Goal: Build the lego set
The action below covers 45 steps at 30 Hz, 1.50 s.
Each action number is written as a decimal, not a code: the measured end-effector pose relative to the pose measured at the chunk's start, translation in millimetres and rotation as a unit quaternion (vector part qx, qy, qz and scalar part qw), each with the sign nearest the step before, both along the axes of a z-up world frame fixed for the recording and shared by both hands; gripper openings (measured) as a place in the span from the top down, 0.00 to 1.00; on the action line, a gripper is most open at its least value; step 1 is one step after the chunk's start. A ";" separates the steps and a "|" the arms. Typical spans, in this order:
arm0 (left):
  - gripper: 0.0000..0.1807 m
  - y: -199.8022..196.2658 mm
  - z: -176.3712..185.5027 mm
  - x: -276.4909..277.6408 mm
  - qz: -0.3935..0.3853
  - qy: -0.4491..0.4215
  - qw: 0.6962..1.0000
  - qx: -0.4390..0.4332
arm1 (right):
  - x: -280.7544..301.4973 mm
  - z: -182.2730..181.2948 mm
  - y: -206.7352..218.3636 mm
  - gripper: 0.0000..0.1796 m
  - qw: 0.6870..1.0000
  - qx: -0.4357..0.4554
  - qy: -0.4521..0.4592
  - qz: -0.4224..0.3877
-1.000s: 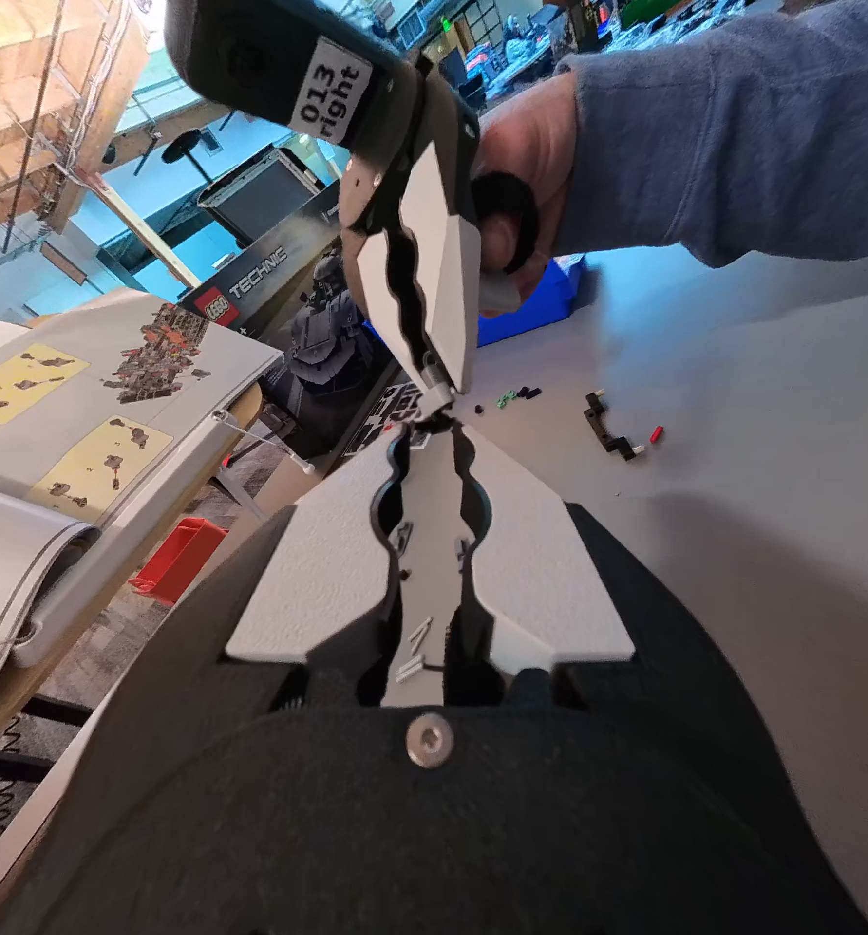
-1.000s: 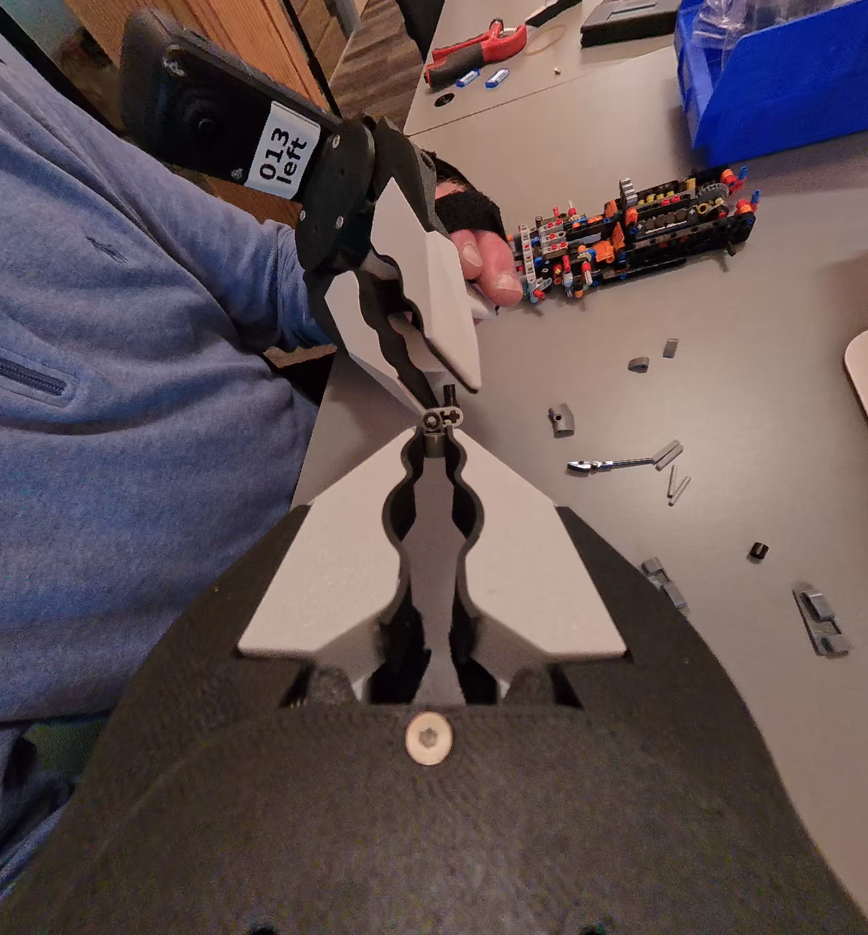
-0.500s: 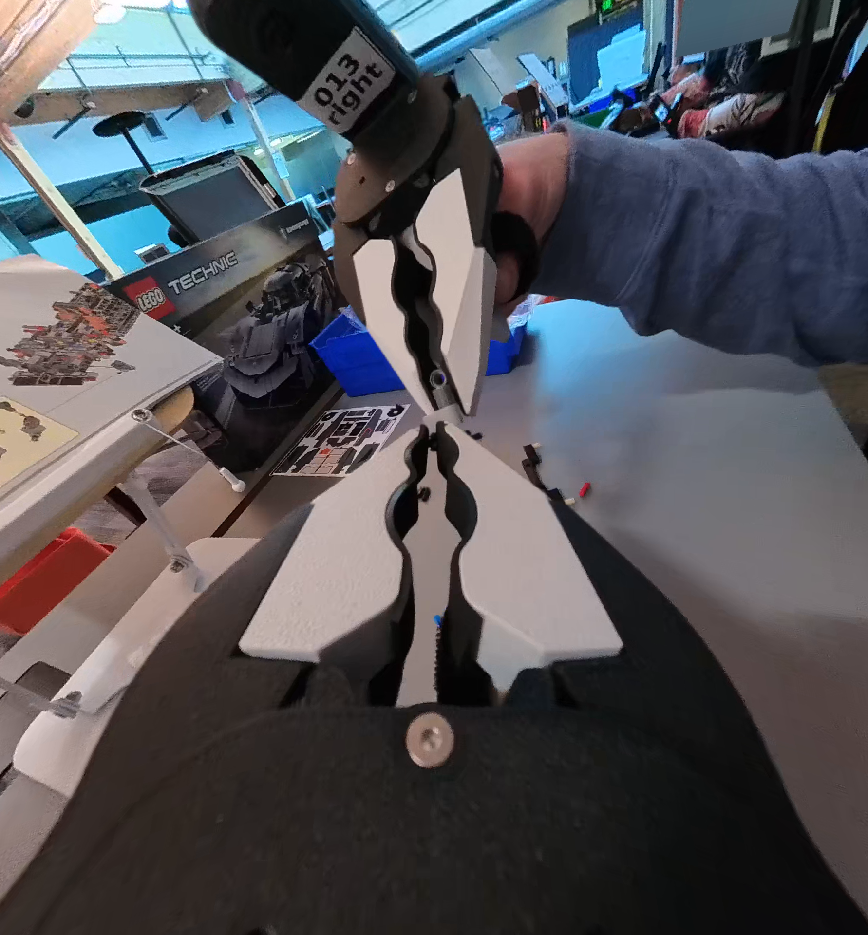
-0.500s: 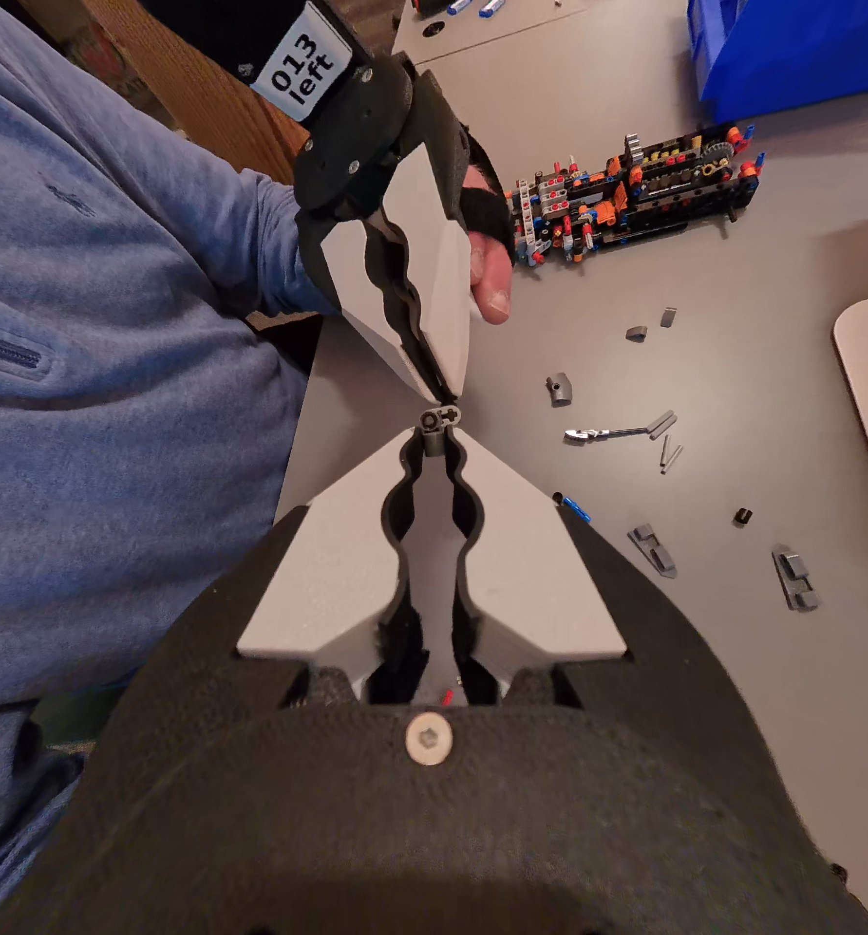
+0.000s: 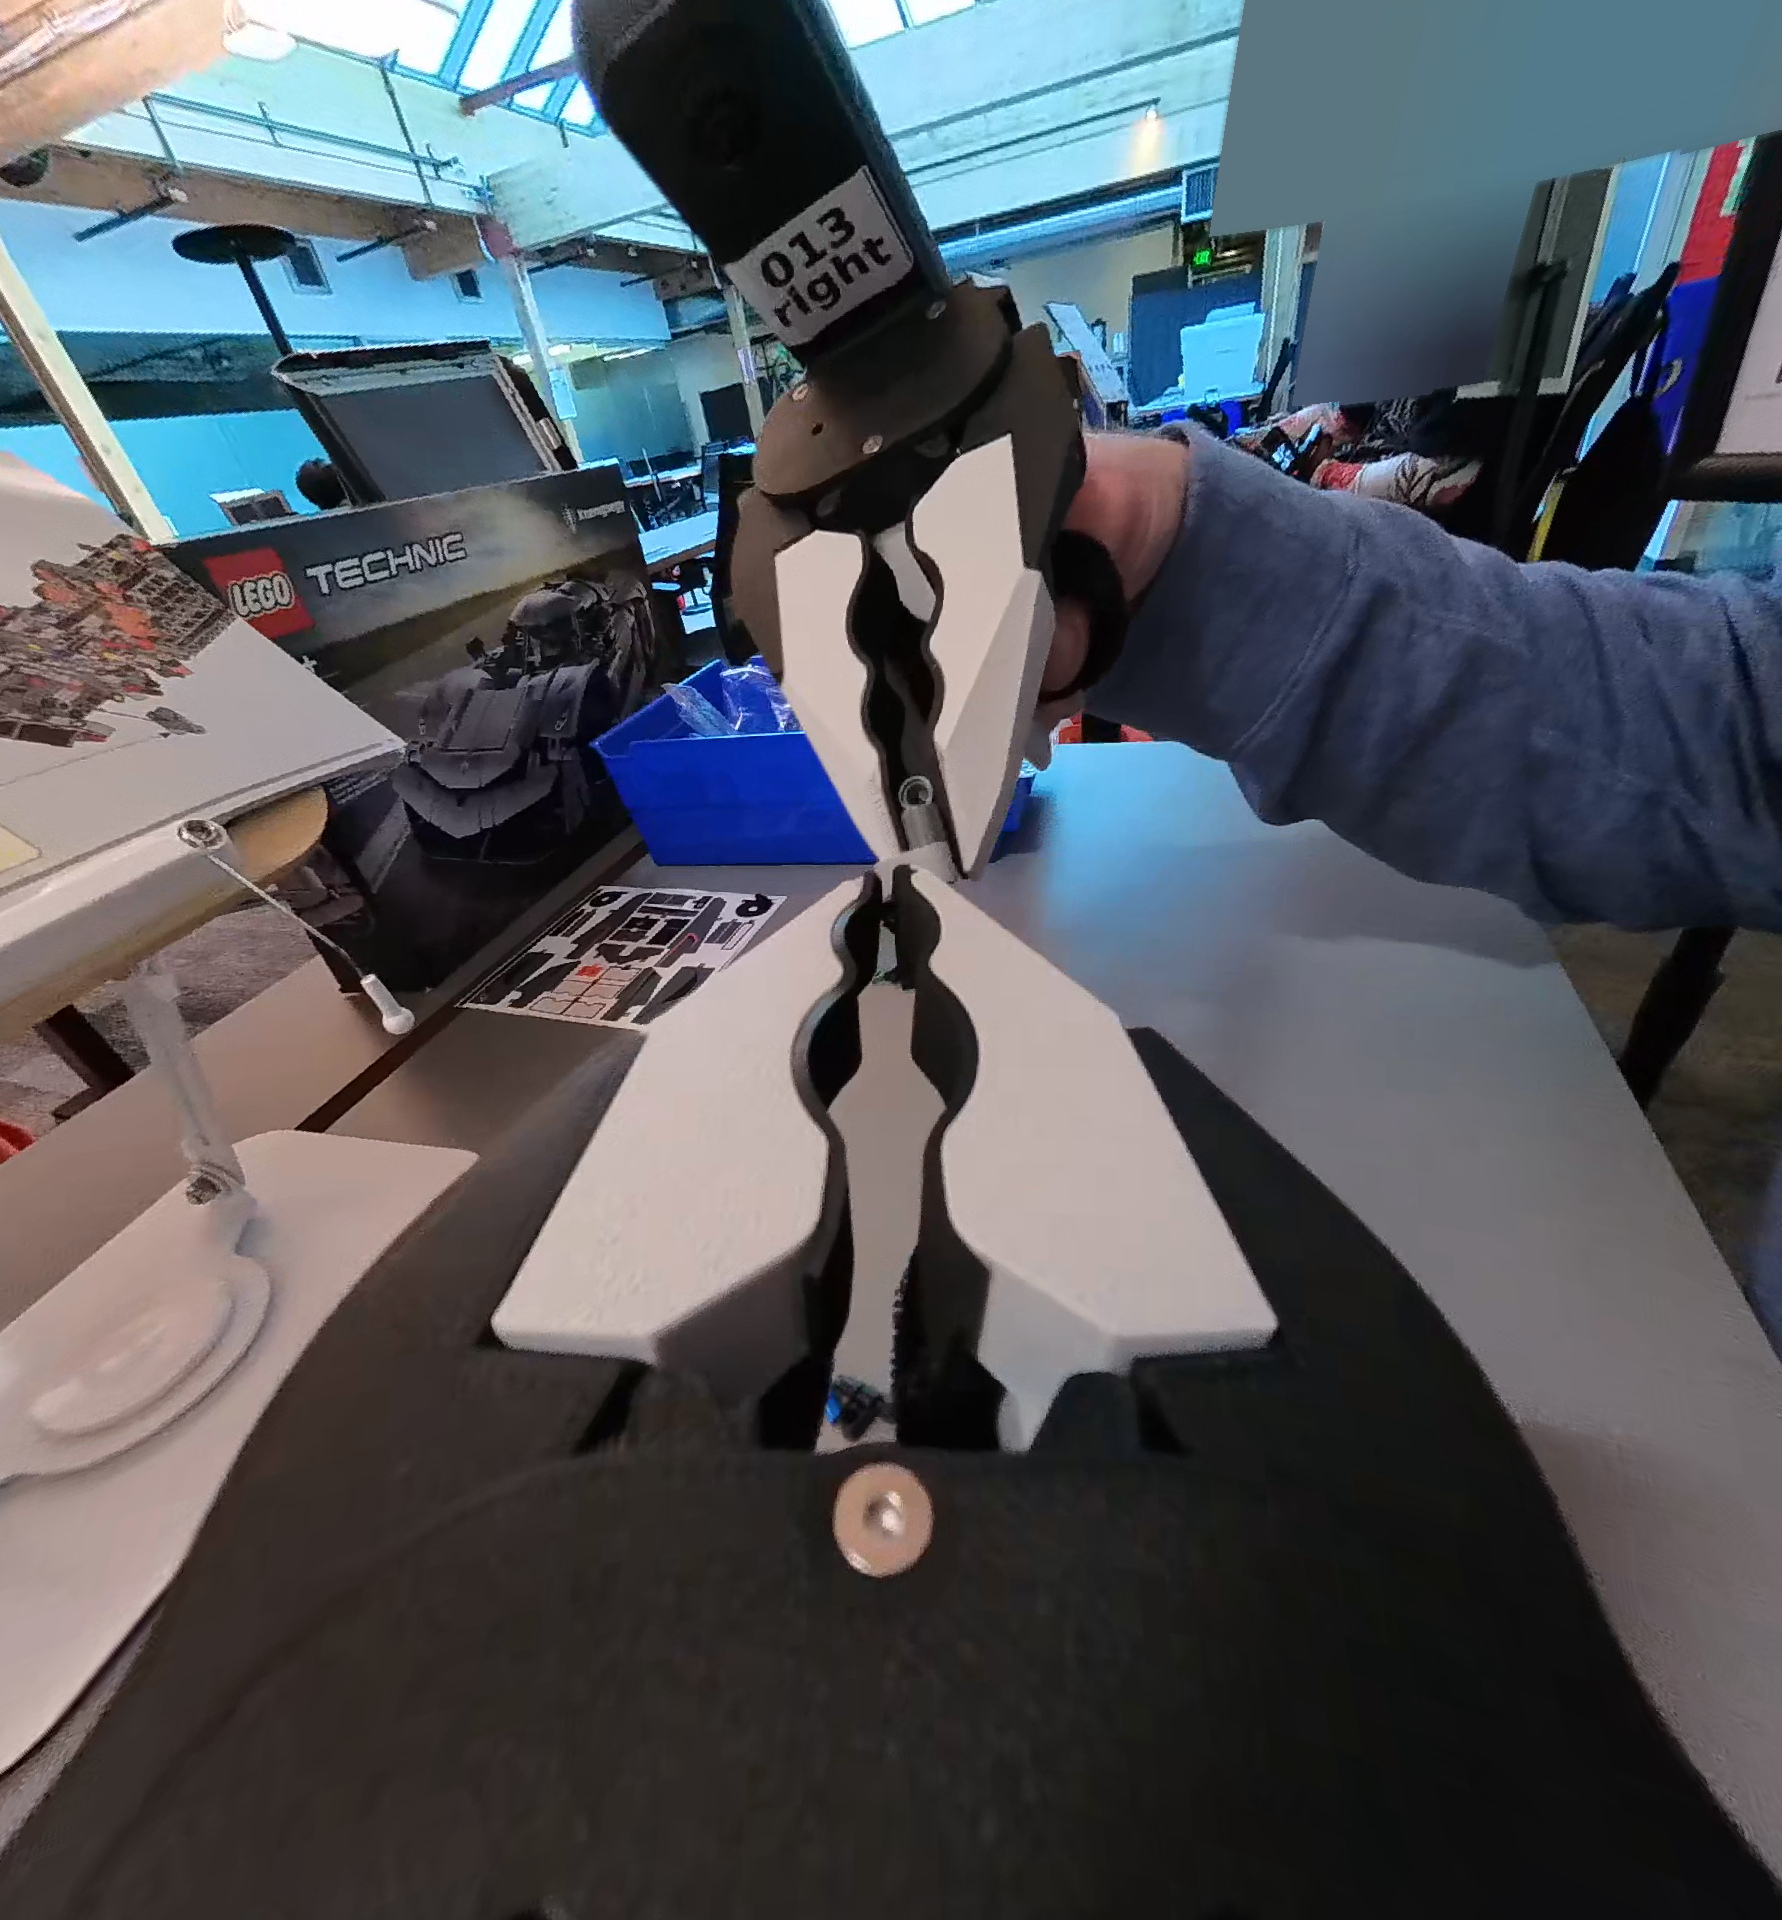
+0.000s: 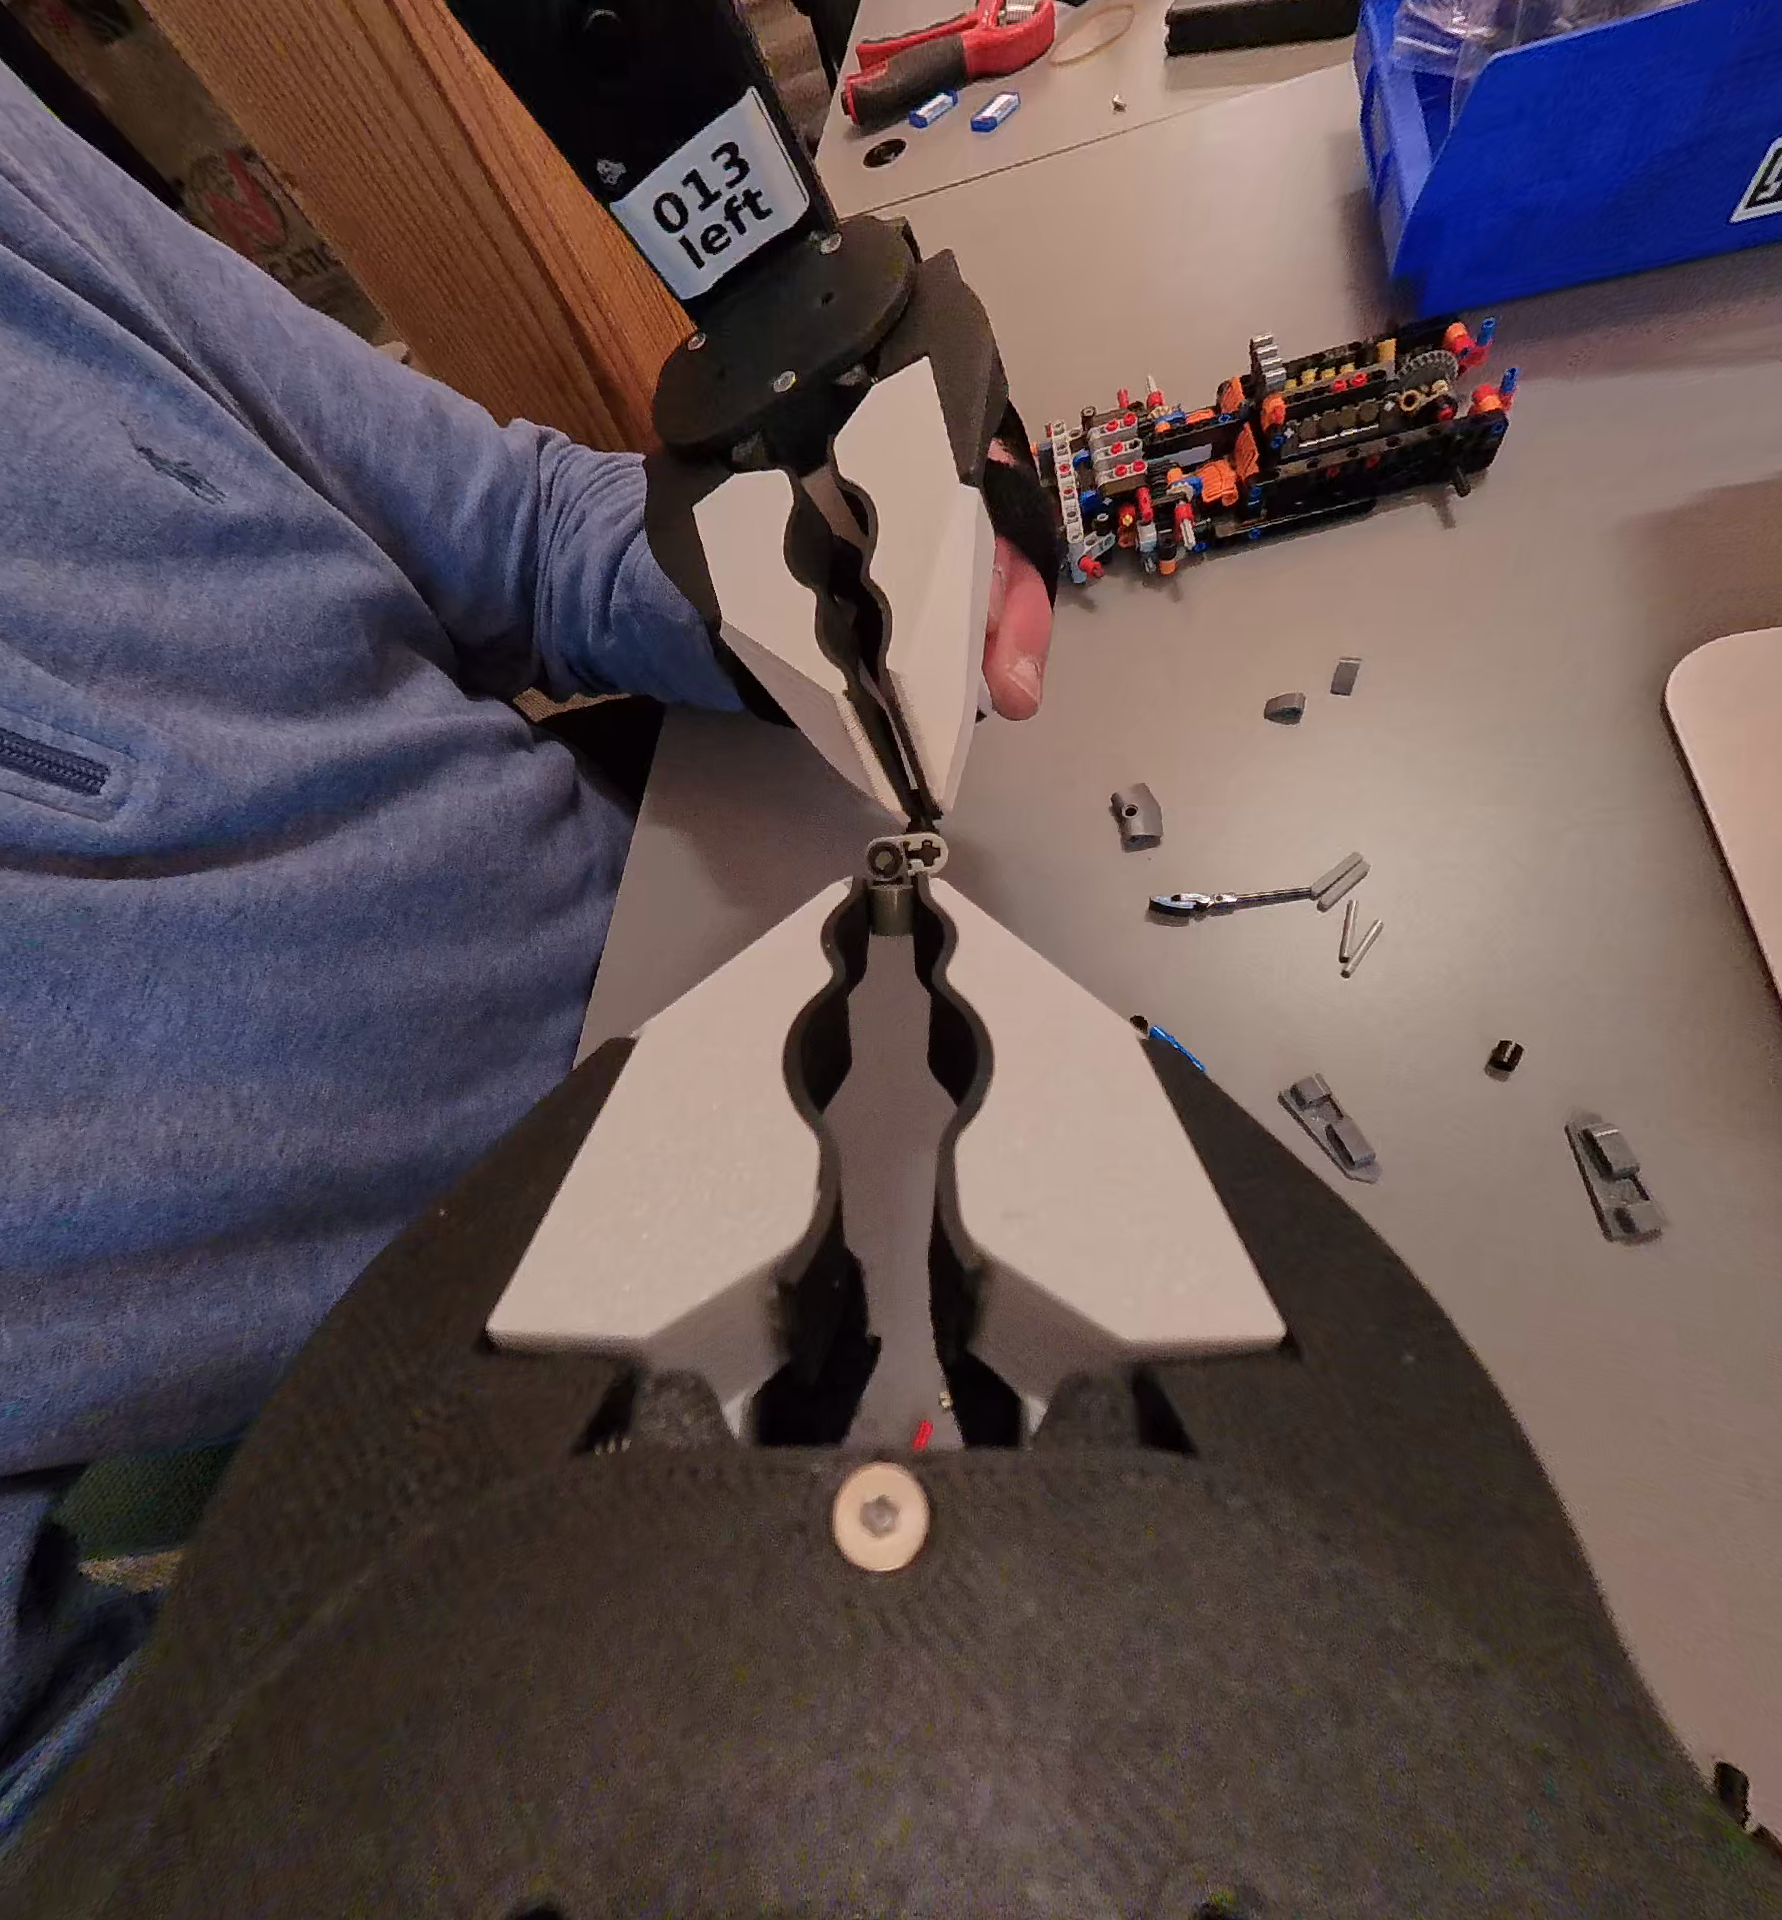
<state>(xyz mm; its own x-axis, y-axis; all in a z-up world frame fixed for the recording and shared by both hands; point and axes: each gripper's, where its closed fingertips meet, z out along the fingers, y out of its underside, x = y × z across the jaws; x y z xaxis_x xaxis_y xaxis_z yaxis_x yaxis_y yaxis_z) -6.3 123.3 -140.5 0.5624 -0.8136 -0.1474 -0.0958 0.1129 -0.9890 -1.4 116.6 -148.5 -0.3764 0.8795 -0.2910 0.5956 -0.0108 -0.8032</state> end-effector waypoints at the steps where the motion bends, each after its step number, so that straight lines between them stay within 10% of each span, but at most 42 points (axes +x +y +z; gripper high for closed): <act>1: 1.00 0.7 0.6 0.0 0.000 -0.005 1.000 -0.002 | 0.1 0.4 0.7 0.97 1.000 -0.003 0.002 -0.002; 45: 1.00 22.4 9.9 -39.9 -0.021 -0.154 0.981 -0.118 | 11.0 -21.1 9.7 0.96 0.998 0.034 -0.006 -0.046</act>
<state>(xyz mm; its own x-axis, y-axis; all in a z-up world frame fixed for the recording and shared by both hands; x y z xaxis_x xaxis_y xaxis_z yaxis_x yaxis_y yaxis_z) -46.2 145.7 -130.7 0.5151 -0.8285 0.2198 0.2110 -0.1260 -0.9693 9.5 126.3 -169.6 -0.2896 0.9281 -0.2340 0.6049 -0.0120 -0.7962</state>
